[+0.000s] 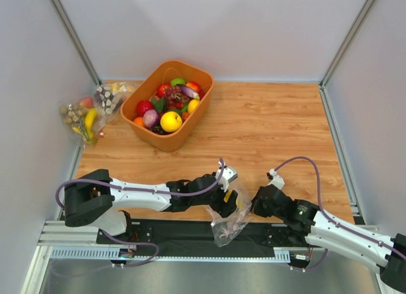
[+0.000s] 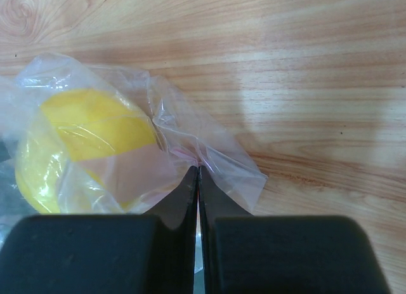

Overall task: Open the zip-top bag and remove the fake food
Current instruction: Pick up the fake fruit from the zipper food storage bag.

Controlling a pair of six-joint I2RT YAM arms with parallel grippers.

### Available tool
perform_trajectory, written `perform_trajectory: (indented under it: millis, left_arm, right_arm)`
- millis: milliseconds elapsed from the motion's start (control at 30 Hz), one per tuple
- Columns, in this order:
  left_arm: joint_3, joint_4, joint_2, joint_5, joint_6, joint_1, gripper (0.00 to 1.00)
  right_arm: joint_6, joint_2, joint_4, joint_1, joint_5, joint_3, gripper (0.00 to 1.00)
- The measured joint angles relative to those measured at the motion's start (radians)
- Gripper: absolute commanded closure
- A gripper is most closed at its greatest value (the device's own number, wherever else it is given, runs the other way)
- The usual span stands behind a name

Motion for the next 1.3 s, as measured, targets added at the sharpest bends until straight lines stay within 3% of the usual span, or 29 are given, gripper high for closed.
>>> perform_trajectory:
  millis: [67, 100, 133, 700, 767, 800, 867, 900, 1000, 1300]
  left_arm:
    - [0.007, 0.001, 0.022, 0.002, -0.010, 0.000, 0.13]
    - [0.010, 0.001, 0.032, 0.002, -0.014, 0.000, 0.03]
    - [0.011, 0.001, 0.040, 0.002, -0.018, 0.000, 0.01]
    - [0.103, -0.020, 0.180, -0.057, -0.024, 0.003, 0.02]
    - [0.111, -0.020, 0.195, -0.059, -0.021, 0.003, 0.10]
    - [0.117, -0.021, 0.204, -0.059, -0.019, 0.003, 0.28]
    - [0.132, -0.016, 0.227, -0.055, -0.018, 0.004, 0.43]
    - [0.141, -0.017, 0.232, -0.054, -0.014, 0.004, 0.56]
    - [0.148, -0.020, 0.239, -0.053, -0.006, 0.008, 0.75]
    - [0.080, -0.071, 0.138, -0.053, -0.001, 0.006, 0.76]
  right_arm:
    - [-0.002, 0.003, 0.003, 0.000, -0.001, 0.000, 1.00]
    - [-0.002, 0.005, 0.005, 0.000, -0.002, 0.000, 1.00]
    - [-0.003, 0.008, 0.008, 0.000, -0.002, 0.001, 1.00]
    - [-0.027, 0.108, 0.108, 0.001, -0.030, 0.009, 1.00]
    - [-0.029, 0.114, 0.117, 0.003, -0.031, 0.009, 1.00]
    - [-0.031, 0.116, 0.120, 0.005, -0.031, 0.009, 1.00]
    - [-0.033, 0.118, 0.123, 0.008, -0.031, 0.009, 1.00]
    - [-0.033, 0.118, 0.122, 0.008, -0.030, 0.009, 1.00]
    - [-0.032, 0.116, 0.119, 0.008, -0.024, 0.009, 1.00]
    - [-0.012, 0.062, 0.053, 0.015, -0.016, 0.008, 1.00]
